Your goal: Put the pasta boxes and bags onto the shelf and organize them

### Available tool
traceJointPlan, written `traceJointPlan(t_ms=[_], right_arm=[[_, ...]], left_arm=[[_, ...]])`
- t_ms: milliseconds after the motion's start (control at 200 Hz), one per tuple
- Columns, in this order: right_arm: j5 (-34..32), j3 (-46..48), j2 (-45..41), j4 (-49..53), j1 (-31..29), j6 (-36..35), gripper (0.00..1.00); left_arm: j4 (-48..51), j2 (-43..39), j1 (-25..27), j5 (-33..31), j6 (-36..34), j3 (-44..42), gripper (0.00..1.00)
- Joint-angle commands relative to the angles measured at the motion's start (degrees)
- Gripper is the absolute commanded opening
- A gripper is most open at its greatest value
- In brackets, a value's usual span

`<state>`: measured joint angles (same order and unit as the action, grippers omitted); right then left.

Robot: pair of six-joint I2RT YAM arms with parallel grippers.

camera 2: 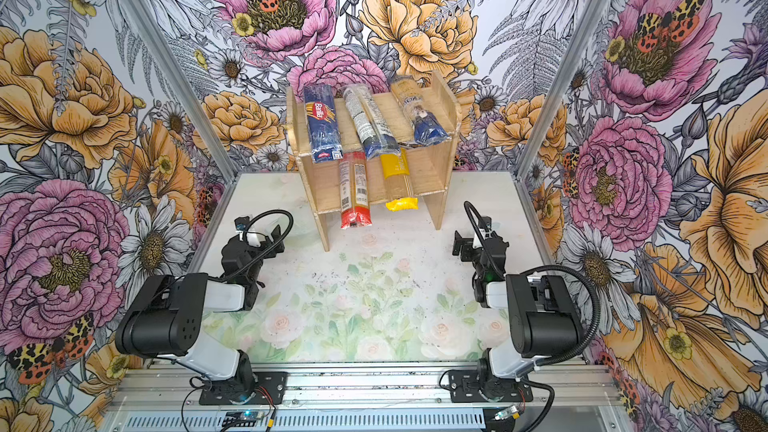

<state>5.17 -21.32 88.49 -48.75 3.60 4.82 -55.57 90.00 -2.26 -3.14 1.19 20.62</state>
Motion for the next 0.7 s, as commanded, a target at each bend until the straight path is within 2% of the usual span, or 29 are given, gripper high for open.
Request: traceJointPlan(t_ms=[0,215,400,696], right_arm=[[-0.5,-1.4,0.1,-1.6,-0.2,-0.6,1.0],[-0.8,-1.3,0.0,-1.8,-0.3,-0.5,1.0],[-4.1,-0.9,-0.2,-1.9,-1.3,-0.5,0.99],[-7.3,-0.9,-0.2,-1.9,-1.6,0.2,0.99]], left_arm=[[-1.8,-1.0,-0.3,-1.2,1.0,-0.8,0.99],[-1.6,-1.0,-0.1,-1.8,0.9,-0.6,0.99],[0.0,-1.1,1.5,-4.4,-0.3,0.0,0.99],[1.7,-1.2,2.3,-4.5,-1.5,1.0,0.99]])
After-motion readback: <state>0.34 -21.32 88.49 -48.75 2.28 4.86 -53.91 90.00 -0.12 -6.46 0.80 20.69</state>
